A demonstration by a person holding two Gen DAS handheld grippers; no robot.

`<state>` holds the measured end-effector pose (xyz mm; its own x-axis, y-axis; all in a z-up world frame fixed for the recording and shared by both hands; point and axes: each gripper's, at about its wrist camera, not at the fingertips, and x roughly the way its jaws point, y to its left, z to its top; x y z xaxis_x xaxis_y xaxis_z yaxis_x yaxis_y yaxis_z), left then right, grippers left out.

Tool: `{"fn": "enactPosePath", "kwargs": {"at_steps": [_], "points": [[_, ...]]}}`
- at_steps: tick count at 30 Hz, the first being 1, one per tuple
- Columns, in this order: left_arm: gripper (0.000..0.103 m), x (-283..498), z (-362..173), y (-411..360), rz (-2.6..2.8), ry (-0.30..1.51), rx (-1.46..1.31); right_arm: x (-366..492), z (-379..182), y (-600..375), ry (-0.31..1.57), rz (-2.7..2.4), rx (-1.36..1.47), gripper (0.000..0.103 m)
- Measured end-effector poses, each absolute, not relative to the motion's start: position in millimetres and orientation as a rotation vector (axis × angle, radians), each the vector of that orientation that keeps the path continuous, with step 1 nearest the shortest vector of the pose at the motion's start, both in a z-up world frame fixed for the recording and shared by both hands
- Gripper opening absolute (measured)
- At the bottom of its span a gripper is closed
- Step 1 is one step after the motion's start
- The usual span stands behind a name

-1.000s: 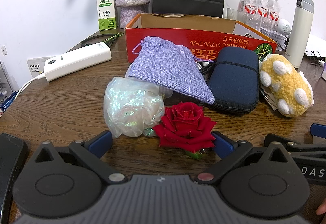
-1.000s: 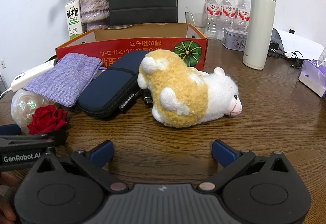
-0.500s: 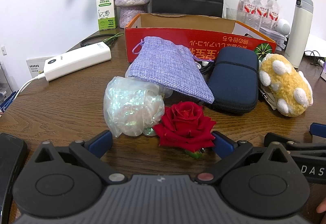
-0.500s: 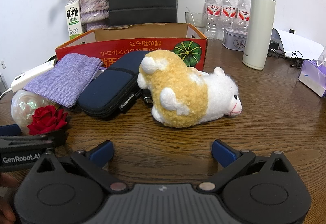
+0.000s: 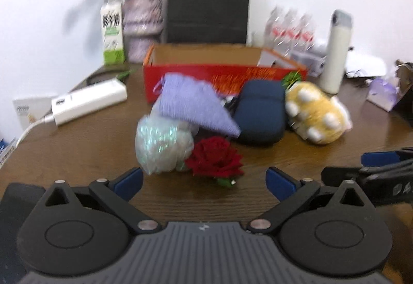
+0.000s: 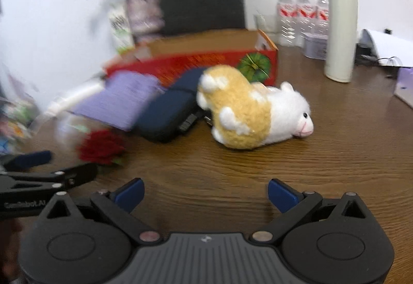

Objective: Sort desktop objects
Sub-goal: 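Grasp the plush sheep with the right tool while the left tool grasps the iridescent bag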

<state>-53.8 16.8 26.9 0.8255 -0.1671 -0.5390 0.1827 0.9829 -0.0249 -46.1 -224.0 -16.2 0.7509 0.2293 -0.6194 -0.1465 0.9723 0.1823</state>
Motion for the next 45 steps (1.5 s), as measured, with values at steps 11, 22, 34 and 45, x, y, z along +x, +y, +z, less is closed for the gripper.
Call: {"fn": "enactPosePath", "kwargs": {"at_steps": [11, 22, 34, 45], "points": [[0.097, 18.9, 29.4, 61.5, -0.125, 0.608, -0.126, -4.3, -3.7, -236.6, 0.576, 0.097, 0.104, 0.088], [0.041, 6.4, 33.1, 60.6, -0.175, 0.659, -0.059, 48.5, -8.9, -223.5, 0.593, 0.123, -0.029, 0.050], [0.040, -59.4, 82.0, 59.1, -0.203, 0.510, -0.063, -34.5, 25.4, -214.5, 0.521, 0.144, -0.025, 0.041], [0.040, -70.6, 117.5, 44.3, -0.256, 0.429, -0.055, -79.4, 69.3, -225.8, 0.412, 0.165, 0.019, 0.041]]}}
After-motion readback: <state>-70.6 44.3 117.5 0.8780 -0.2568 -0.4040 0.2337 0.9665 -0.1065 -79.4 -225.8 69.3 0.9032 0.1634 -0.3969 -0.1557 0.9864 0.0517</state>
